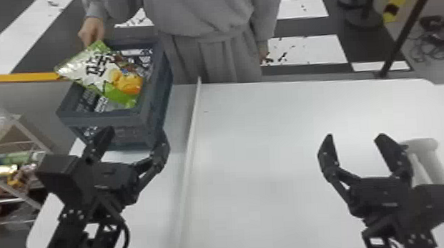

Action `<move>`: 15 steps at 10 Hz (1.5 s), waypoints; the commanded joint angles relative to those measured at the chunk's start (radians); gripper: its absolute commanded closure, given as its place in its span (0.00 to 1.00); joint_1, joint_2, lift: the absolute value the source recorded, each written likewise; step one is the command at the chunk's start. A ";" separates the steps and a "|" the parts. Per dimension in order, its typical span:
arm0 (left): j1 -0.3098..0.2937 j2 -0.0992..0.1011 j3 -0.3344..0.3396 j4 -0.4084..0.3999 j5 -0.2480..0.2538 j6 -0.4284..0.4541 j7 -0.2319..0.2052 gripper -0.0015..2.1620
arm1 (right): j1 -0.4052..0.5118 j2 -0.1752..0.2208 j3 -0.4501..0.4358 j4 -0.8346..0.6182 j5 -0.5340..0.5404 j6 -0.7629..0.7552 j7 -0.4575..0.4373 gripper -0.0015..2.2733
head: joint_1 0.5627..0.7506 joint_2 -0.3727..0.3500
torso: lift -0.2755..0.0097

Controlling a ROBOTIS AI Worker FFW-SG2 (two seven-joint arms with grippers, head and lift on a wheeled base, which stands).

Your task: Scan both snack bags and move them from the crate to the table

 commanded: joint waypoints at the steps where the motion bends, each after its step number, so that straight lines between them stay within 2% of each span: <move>1: -0.005 -0.001 0.000 0.010 0.003 -0.005 -0.006 0.03 | -0.003 0.000 -0.001 0.004 0.000 0.000 0.000 0.04 | 0.70 0.63 | 0.66; 15: 0.001 0.002 0.000 0.005 0.017 -0.033 -0.026 0.03 | -0.003 0.000 0.007 0.001 0.000 -0.003 0.000 0.04 | 0.70 0.63 | 0.66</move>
